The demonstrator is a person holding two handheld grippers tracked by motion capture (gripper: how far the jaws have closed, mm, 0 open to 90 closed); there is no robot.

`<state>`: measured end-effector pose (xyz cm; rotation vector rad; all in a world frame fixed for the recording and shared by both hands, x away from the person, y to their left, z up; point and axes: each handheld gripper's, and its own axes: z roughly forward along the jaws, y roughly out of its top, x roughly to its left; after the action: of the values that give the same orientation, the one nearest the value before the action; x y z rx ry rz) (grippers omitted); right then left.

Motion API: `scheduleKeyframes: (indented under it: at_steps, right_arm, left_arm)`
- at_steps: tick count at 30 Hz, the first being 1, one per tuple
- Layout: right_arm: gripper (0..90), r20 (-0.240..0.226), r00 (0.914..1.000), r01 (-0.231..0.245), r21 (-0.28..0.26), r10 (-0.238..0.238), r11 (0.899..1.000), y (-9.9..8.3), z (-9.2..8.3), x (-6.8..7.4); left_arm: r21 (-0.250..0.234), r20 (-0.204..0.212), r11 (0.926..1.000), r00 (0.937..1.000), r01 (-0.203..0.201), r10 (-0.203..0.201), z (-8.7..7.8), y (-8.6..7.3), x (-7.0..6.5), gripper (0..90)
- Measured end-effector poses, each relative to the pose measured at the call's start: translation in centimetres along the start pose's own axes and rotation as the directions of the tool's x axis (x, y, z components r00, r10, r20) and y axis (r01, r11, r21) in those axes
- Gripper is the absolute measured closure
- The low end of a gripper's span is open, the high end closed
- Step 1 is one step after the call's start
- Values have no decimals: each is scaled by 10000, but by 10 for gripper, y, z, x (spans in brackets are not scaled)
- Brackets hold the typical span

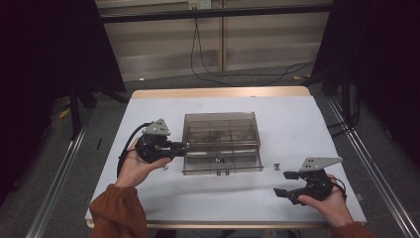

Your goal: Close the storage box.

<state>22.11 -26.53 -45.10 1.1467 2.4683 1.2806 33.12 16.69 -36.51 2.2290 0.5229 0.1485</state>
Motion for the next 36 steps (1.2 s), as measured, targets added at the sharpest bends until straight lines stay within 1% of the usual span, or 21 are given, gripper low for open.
scheduleKeyframes:
  at_steps: [1,2,3,4,5,9,12,13,16,17,20,23,24,25,26,28,32,33,34,35,36]
  right_arm:
    - [249,-11,10000,-9,10,9,10000,0,0,0]
    - [249,-13,10000,-5,23,5,10000,0,1,0]
    - [249,-25,10000,3,32,-3,10000,0,1,0]
    - [250,-29,10000,-10,37,10,10000,0,0,0]
    - [249,-25,10000,-6,42,6,10000,0,0,0]
    - [249,-31,10000,11,27,-11,10000,0,0,0]
    - [248,-36,10000,19,42,-19,10000,0,0,0]
    - [248,-34,10000,14,43,-14,10000,0,0,0]
    - [248,-46,10000,17,45,-17,10000,0,0,0]
    - [248,-49,10000,28,54,-27,10000,0,0,0]
    - [248,-23,10000,24,75,-24,10000,0,0,0]
    - [247,-26,10000,28,93,-28,10000,0,1,1]
    - [247,-9,10000,28,116,-28,9999,0,1,1]
    - [247,-13,10000,40,123,-40,9999,0,1,1]
    - [247,-17,10000,51,124,-51,9999,0,1,1]
    - [246,-22,10000,39,150,-39,9999,0,1,1]
    - [245,-52,10000,57,134,-57,9999,-1,1,1]
    - [245,-68,10000,48,128,-47,9999,-1,1,1]
    - [244,-68,10000,36,142,-35,9999,-1,1,1]
    - [244,-69,10000,19,154,-17,9999,-1,1,1]
    - [244,-74,10000,37,154,-35,9999,-1,1,0]
  left_arm:
    - [-9,-7,10000,10000,-9,9,5,1,-3,739]
    - [108,-16,9998,9998,-179,179,8,3,-6,739]
    - [179,130,9992,9993,-362,360,9,5,-8,739]
    - [2,304,9998,9994,-184,184,12,8,-11,739]
    - [50,374,9992,9986,-385,383,13,10,-12,739]
    - [330,503,9962,9956,-803,786,22,21,-19,739]
    - [794,717,9889,9902,-1255,1199,28,28,-22,738]
    - [881,749,9881,9900,-1264,1199,32,30,-23,739]
    - [1310,912,9798,9860,-1510,1397,40,35,-26,739]
    - [1480,961,9748,9834,-1669,1537,42,37,-26,739]
    - [1848,1064,9650,9799,-1861,1686,52,40,-28,739]
    - [2297,1008,9502,9762,-2108,1922,60,43,-30,739]
    - [2371,1087,9475,9750,-2145,1936,62,45,-31,739]
    - [2508,1188,9409,9719,-2276,2035,64,47,-32,739]
    - [2621,1222,9369,9710,-2311,2053,67,49,-33,739]
    - [2933,1269,9224,9666,-2511,2227,71,54,-33,738]
    - [3263,1470,9045,9600,-2745,2383,77,62,-36,738]
    - [3448,1587,8930,9556,-2894,2484,79,63,-36,738]
    - [3432,1563,8973,9589,-2776,2369,82,63,-39,738]
    - [3602,1671,8833,9523,-3001,2554,83,64,-39,738]
    - [3703,1683,8785,9519,-3017,2560,86,65,-39,738]
